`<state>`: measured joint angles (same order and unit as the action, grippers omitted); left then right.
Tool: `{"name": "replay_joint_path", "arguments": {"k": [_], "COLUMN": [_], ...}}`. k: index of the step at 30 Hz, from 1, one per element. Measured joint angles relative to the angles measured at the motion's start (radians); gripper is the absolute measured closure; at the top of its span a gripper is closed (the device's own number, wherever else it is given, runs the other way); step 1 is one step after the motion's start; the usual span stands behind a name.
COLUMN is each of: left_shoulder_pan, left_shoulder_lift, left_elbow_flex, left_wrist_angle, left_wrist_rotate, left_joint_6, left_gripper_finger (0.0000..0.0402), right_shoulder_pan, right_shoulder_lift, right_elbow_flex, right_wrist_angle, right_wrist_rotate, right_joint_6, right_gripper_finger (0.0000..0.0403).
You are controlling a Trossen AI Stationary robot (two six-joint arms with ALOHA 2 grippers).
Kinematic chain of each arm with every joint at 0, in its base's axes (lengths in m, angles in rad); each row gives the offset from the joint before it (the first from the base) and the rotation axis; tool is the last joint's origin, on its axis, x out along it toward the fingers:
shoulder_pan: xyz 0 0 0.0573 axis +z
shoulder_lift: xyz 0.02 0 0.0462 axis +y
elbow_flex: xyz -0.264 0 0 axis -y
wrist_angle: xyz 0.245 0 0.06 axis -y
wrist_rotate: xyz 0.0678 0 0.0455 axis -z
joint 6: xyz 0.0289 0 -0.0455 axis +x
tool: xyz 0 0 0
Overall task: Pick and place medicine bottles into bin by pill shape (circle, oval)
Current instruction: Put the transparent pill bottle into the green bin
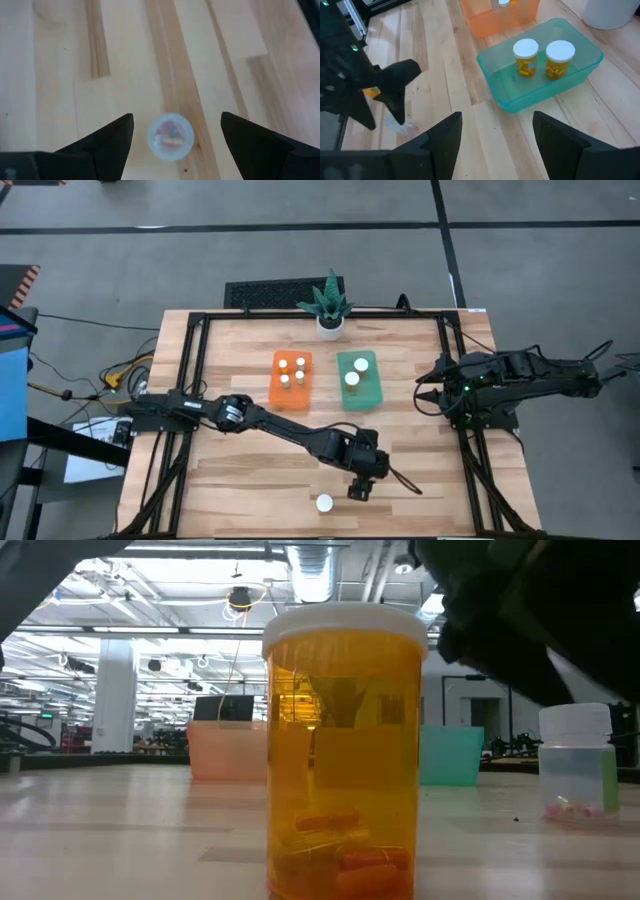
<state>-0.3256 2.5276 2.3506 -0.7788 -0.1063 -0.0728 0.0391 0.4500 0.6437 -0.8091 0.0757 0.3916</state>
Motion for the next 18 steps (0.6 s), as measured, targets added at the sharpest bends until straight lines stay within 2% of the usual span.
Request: {"name": "replay_joint_path", "arguments": {"k": [6,12,18], "left_shoulder_pan": [0.012,0.017,0.025], "left_shoulder_lift": [-0.003,-0.004,-0.004], "left_elbow_flex": [-0.033,-0.032,-0.032], "left_wrist_angle": [-0.016,-0.012,-0.008], "left_wrist_rotate": [-0.009,-0.008,0.039], "left_joint_6": [-0.003,0.028,0.031], "left_gripper_finger": [0.0115,0.0161,0.0196], "right_shoulder_pan": [0.000,0.000,0.000], "right_shoulder_lift": [0.000,0.000,0.000], "right_elbow_flex": [0.000,0.000,0.000], "right_wrist_angle": [0.000,0.001,0.000], "right_wrist_rotate": [0.000,0.000,0.000], "right_joint_6": [0.000,-0.005,-0.008], "right_gripper_finger": [0.0148,0.0148,0.0148]}}
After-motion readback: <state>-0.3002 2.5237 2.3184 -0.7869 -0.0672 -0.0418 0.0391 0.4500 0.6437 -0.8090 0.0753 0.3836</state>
